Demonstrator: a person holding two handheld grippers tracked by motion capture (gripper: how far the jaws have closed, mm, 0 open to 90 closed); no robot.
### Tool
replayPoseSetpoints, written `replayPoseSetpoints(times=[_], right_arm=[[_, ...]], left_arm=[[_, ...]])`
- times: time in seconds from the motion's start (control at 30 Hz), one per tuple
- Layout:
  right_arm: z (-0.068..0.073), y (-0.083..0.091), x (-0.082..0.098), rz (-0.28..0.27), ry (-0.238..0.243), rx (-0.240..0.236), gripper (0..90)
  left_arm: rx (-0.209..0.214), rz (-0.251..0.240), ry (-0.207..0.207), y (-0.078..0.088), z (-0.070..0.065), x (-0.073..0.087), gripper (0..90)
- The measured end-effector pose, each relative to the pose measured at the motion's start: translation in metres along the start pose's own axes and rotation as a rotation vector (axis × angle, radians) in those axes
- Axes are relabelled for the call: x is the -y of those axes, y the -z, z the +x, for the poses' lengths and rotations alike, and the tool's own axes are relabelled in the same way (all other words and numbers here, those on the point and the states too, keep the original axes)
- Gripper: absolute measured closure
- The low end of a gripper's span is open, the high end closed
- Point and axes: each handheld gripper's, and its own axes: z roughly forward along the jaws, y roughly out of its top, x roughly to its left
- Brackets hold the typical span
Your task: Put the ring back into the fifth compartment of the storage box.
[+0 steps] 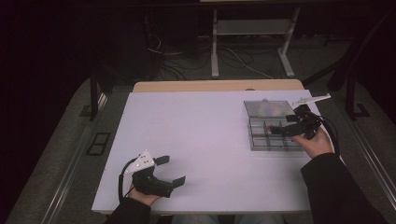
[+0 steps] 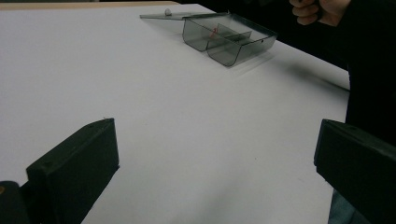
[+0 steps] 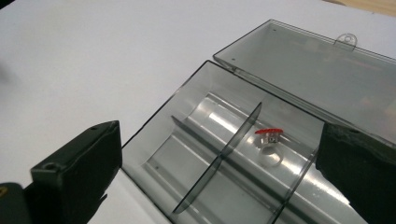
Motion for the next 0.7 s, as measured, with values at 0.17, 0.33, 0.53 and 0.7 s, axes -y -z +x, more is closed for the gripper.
replayPoseSetpoints(times=[0.17, 0.33, 0.53, 0.7], right_arm=[[0.011, 0.008, 0.006, -0.019, 0.012, -0.016, 0.0], [0.022, 0.016, 0.013, -0.044, 0.026, -0.049, 0.0], [0.035, 0.023, 0.024, -0.058, 0.033, -0.067, 0.0], [0.040, 0.025, 0.034, -0.082, 0.031, -0.084, 0.0]], left_arm=[[-0.001, 0.000, -0.001, 0.000, 0.000, 0.000, 0.0], [0.000, -0.003, 0.001, 0.000, -0.001, 0.000, 0.0], [0.000, -0.002, 0.000, 0.000, -0.001, 0.000, 0.0], [0.001, 0.001, -0.002, 0.000, -0.001, 0.000, 0.0]])
